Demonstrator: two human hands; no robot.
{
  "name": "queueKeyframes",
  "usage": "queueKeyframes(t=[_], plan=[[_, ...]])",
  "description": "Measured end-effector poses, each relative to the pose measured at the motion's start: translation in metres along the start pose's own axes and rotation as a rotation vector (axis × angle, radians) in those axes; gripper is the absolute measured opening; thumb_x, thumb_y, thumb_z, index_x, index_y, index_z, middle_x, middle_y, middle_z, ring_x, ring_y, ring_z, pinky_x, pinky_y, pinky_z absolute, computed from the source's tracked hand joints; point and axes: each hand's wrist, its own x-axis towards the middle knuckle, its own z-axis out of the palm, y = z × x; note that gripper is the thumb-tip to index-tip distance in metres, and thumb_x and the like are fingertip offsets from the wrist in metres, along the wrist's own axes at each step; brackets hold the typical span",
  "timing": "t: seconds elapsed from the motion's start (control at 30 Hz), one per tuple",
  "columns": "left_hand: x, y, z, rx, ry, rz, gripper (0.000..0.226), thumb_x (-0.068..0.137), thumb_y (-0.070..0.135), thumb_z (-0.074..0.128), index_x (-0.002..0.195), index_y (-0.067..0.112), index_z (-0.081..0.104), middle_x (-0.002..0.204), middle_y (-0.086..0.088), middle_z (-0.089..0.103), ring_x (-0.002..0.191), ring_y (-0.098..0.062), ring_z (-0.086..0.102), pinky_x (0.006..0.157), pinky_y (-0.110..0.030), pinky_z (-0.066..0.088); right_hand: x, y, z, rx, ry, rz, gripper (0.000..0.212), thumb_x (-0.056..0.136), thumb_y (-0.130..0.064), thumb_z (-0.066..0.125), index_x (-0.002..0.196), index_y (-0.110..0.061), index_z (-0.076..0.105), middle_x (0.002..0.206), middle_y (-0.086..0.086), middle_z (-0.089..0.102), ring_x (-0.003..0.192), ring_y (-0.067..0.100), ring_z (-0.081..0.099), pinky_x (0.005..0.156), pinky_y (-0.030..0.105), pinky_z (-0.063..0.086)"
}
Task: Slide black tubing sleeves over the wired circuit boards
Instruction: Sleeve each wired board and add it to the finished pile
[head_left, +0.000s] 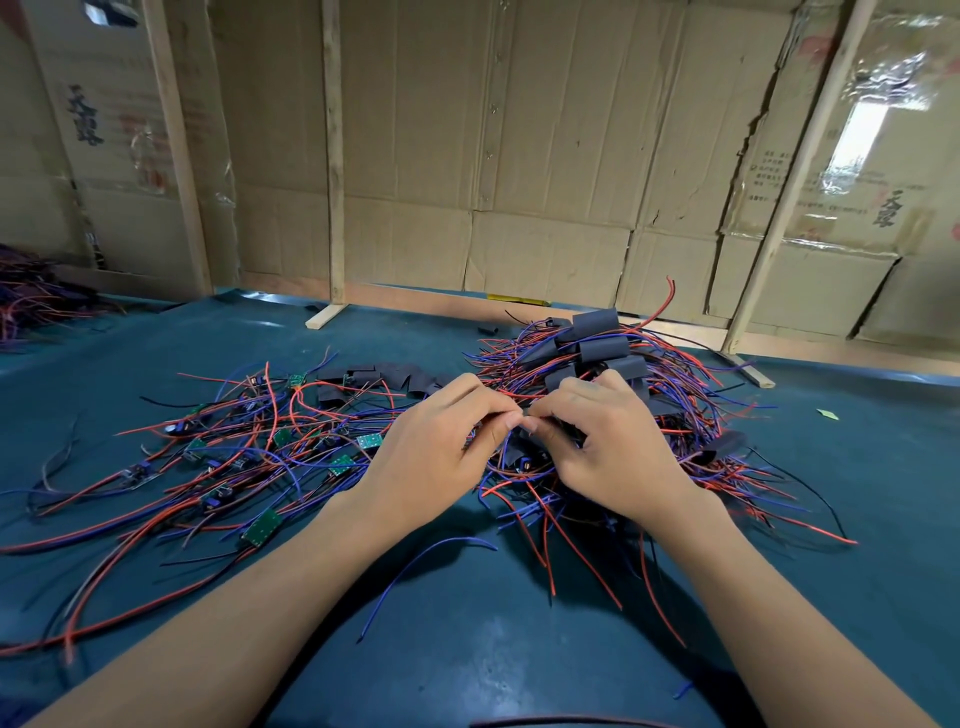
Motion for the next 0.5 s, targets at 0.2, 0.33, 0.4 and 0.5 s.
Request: queueKeyframes(t=[0.2,0.33,0.4,0.5], plan=[[-0.001,0.006,-0.001,0.082,-0.017,-0.010,0.017,0.102,0.030,0.054,0.107,0.021,0.068,0.094,0.010,0.056,0.077,-0.015,0.058,0.063,-0.040,0.051,0.001,0.000,-0.001,-0.028,0.002,-0.010,0.008,0.086,-0.018,0.073,0.079,-0.014,0.072,0.067,-0.003,0.060,0.060,0.024,0.052,0.065,0.038,0.032],[-0.001,0.009,-0.003,0.142,-0.027,0.011,0.014,0.101,0.026,0.055,0.107,0.023,0.068,0.093,0.007,0.057,0.076,-0.015,0.058,0.056,-0.041,0.049,0.001,-0.003,-0.002,-0.036,0.004,-0.015,0.008,0.085,-0.016,0.072,0.077,-0.013,0.071,0.066,-0.003,0.058,0.060,0.023,0.051,0.064,0.038,0.032],[-0.001,0.011,-0.004,0.177,-0.031,0.029,0.014,0.102,0.025,0.055,0.106,0.022,0.068,0.093,0.007,0.057,0.076,-0.014,0.057,0.053,-0.041,0.048,0.001,-0.004,-0.001,-0.033,-0.010,-0.008,0.008,0.084,-0.013,0.074,0.078,-0.012,0.071,0.067,-0.003,0.060,0.060,0.023,0.050,0.065,0.035,0.030],[-0.001,0.012,-0.005,0.220,-0.043,0.053,0.015,0.102,0.026,0.054,0.105,0.023,0.068,0.091,0.007,0.057,0.075,-0.011,0.055,0.048,-0.039,0.046,0.000,-0.004,-0.001,-0.008,-0.035,0.007,0.006,0.084,-0.011,0.075,0.081,-0.012,0.071,0.071,-0.003,0.062,0.061,0.024,0.050,0.066,0.035,0.031]])
